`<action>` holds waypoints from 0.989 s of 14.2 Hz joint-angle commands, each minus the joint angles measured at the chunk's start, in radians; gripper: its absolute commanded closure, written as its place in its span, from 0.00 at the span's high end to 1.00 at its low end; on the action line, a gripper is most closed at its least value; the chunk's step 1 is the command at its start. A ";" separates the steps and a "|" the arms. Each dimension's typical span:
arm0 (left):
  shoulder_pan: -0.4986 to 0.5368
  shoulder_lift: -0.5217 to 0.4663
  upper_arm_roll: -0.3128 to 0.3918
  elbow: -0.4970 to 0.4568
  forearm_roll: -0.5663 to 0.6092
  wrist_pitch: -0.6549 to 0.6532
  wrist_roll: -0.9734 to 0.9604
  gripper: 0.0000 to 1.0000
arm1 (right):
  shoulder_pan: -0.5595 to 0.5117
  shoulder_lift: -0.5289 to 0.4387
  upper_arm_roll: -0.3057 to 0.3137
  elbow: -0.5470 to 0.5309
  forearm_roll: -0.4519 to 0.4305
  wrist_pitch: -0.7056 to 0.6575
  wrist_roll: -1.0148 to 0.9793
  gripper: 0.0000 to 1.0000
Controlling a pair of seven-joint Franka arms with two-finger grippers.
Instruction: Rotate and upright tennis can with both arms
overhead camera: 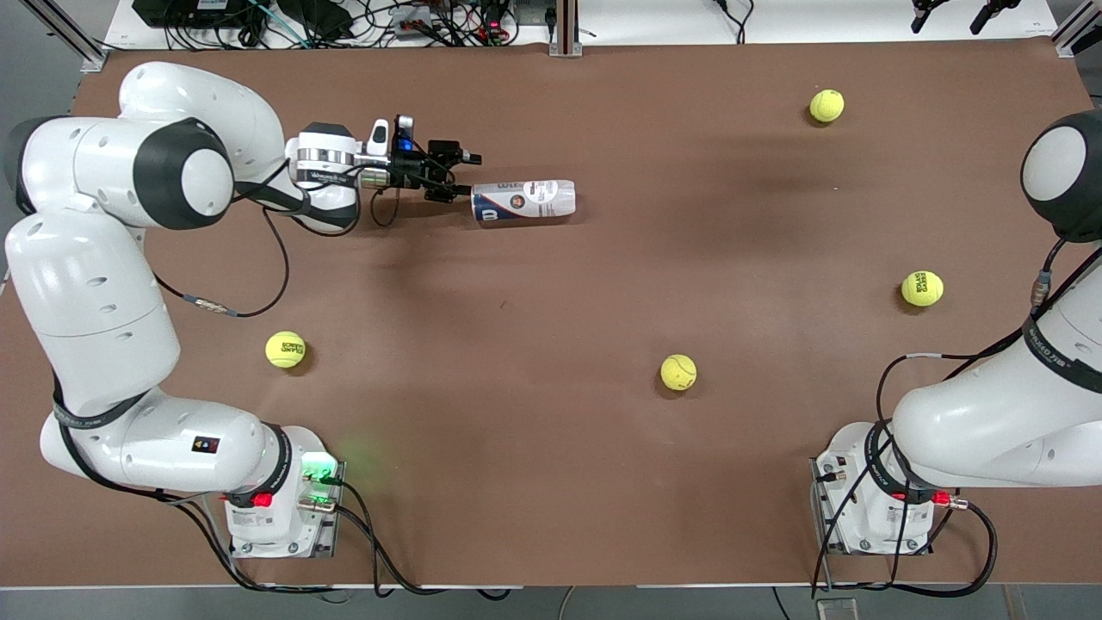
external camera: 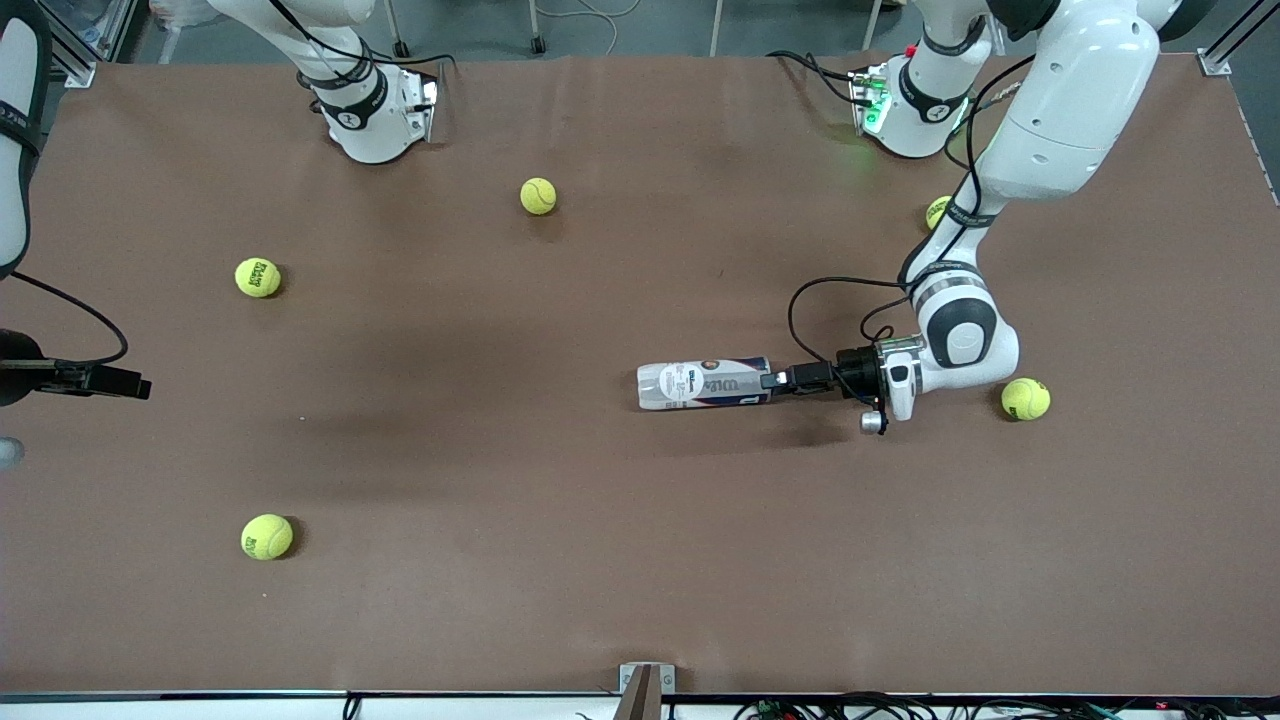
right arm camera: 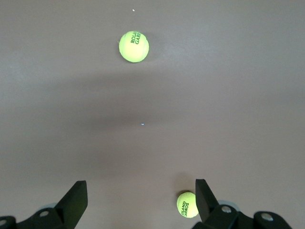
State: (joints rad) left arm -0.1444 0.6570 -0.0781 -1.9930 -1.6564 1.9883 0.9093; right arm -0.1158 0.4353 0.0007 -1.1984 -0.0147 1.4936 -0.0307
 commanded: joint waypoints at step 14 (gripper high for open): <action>-0.026 -0.080 0.009 0.097 -0.022 0.038 -0.117 0.01 | 0.074 -0.128 -0.001 -0.053 -0.018 -0.078 0.005 1.00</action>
State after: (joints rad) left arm -0.1646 0.6327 -0.0738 -1.9086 -1.6790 2.0175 0.8530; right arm -0.0839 0.3490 0.0222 -1.2028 -0.0154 1.4307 -0.0305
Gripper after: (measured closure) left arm 0.969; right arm 0.000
